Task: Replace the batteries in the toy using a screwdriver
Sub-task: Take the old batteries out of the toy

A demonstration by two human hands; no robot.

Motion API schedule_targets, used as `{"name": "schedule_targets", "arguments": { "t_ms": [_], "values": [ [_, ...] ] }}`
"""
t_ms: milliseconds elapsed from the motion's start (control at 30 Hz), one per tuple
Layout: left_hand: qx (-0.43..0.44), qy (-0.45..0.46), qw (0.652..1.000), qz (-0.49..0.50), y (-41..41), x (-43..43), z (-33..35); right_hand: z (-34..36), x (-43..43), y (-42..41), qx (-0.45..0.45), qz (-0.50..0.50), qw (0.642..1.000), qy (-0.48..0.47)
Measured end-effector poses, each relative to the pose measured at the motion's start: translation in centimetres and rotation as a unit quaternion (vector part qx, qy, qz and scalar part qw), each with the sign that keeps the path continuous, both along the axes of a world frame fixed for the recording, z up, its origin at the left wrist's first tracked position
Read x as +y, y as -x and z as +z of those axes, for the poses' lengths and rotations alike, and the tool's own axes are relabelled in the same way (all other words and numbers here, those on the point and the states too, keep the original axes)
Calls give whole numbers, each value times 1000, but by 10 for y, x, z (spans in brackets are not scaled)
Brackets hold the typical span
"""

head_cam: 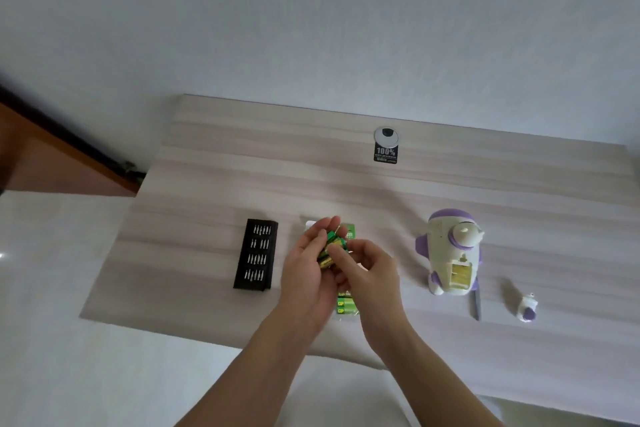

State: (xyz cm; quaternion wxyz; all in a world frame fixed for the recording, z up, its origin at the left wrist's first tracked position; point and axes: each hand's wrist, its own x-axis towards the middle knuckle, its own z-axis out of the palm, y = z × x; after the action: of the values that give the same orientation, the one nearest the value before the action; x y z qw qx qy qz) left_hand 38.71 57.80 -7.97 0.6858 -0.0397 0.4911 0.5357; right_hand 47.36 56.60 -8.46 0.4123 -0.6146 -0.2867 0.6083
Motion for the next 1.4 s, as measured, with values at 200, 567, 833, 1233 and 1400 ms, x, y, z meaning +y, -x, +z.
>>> {"name": "schedule_targets", "arguments": {
  "t_ms": [200, 567, 833, 1233, 1400],
  "values": [
    [50, -12, 998, -39, 48, 12, -13, -18, 1, 63, 126, -115, 983, 70],
    [95, 16, 985, -147, 82, 17, -44, -40, -1, 114, 149, -258, 946, 130],
    [46, 142, 987, -62, 95, 44, -69, -52, 14, 90, 161, -259, 946, 112],
    [409, 39, 837, -363, 91, 61, -116, -105, 116, 0, -384, 312, 866, -69],
    [609, -80, 642, -459, 84, 52, -129, -123, 130, 12, -437, 428, 782, -120]
  ]
}}
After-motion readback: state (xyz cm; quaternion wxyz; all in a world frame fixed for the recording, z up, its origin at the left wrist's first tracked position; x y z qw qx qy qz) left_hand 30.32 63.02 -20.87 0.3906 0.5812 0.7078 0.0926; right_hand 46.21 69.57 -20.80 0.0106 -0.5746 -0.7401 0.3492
